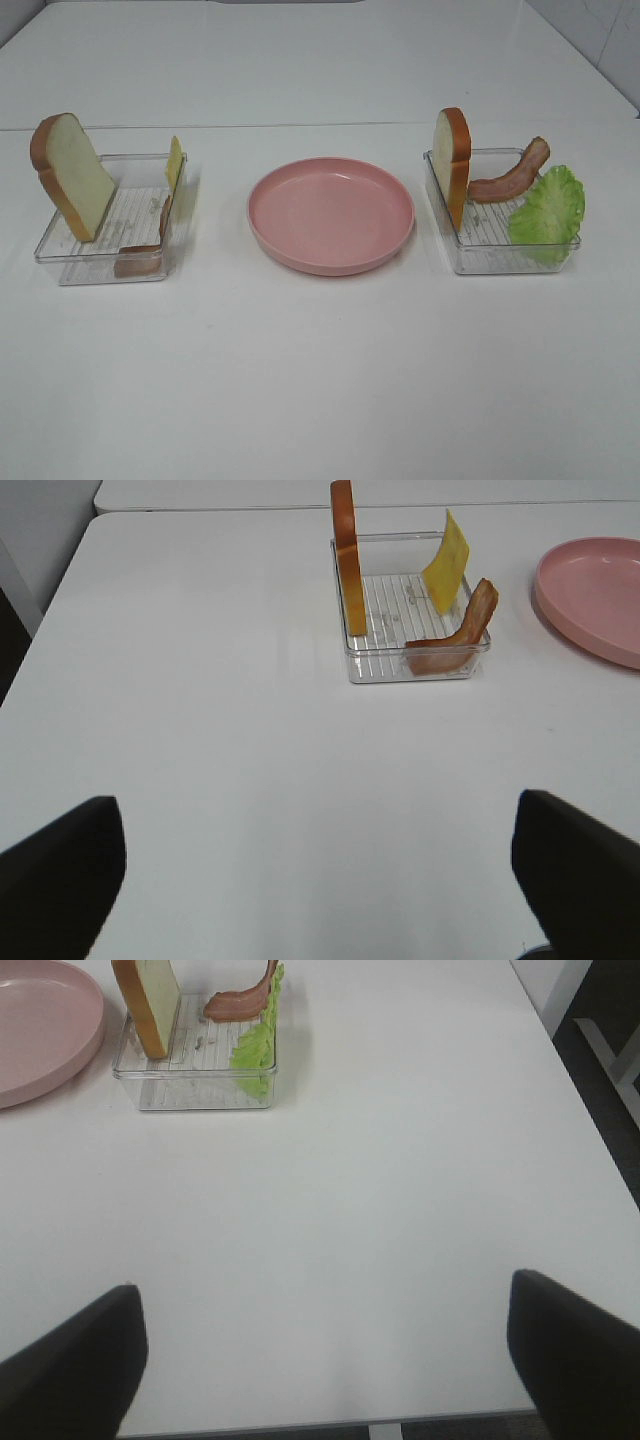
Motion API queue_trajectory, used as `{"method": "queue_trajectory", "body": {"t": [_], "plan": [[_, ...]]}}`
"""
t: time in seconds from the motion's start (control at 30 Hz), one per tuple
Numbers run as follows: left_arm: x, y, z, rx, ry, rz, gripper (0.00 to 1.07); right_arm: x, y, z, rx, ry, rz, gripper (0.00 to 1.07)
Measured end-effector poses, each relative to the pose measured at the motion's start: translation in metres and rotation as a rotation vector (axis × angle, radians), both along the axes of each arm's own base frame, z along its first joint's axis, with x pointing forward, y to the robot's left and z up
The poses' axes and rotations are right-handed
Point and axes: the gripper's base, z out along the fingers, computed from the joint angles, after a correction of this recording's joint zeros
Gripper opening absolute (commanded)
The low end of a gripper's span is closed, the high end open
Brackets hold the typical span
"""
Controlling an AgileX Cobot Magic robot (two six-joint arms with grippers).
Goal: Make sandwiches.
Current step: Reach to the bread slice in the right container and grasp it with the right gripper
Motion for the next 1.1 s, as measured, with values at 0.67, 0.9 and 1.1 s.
{"method": "queue_trajectory", "body": {"t": [0.67,0.9,1.1], "plan": [[0.000,0.000,0.000,0.000,0.000,0.000,0.98,0.001,0.000,0.010,0.001,-0.051,0.003,0.94],[0.000,0.000,0.000,0.000,0.000,0.000,0.98,0.038,0.003,0.036,-0.005,-0.081,0.016,0.94],[0.000,0.000,0.000,0.000,0.000,0.000,0.98,0.077,0.006,0.039,0.010,-0.059,0.033,0.94]]}}
